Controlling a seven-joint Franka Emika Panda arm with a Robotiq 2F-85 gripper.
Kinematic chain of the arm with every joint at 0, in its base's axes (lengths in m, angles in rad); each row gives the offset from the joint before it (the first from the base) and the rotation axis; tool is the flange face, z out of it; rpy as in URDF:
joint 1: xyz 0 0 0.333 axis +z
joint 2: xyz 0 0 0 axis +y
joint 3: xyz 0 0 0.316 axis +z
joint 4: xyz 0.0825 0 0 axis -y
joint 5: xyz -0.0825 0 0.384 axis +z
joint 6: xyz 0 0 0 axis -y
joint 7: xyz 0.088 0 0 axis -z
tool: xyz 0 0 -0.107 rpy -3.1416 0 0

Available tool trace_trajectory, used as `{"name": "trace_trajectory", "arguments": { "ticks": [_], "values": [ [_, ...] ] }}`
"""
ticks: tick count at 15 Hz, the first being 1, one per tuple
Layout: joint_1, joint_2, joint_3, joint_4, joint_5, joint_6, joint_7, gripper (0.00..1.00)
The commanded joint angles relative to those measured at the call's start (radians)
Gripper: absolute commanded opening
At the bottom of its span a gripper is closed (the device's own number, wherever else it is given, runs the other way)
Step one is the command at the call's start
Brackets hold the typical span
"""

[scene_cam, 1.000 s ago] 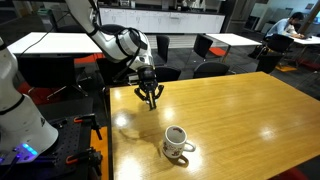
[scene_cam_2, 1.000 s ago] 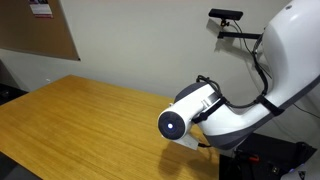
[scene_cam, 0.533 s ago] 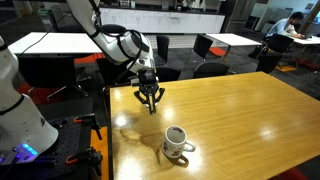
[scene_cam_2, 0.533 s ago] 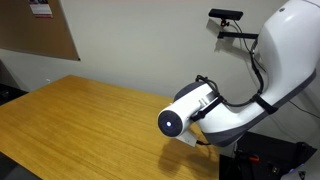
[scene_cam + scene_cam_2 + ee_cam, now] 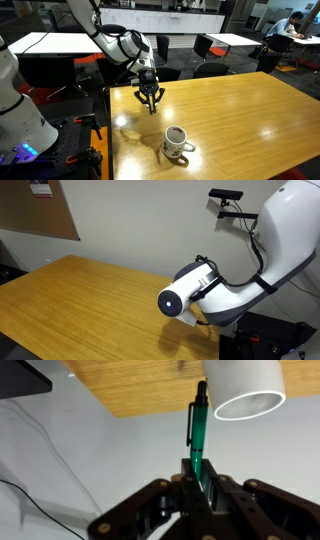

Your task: Pick up the pen and put it in the cup

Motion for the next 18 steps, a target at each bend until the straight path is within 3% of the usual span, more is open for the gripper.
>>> {"name": "trace_trajectory", "arguments": {
  "ticks": [1,8,18],
  "values": [
    [-0.026,-0.018,0.005,-0.017,-0.016,-0.001,0.003,0.03],
    [-0.055,-0.039,-0.009,-0.015,-0.064,-0.057,-0.009,0.03],
    [-0.090,-0.015,-0.011,-0.007,-0.315,-0.002,-0.087,0.03]
  ]
}}
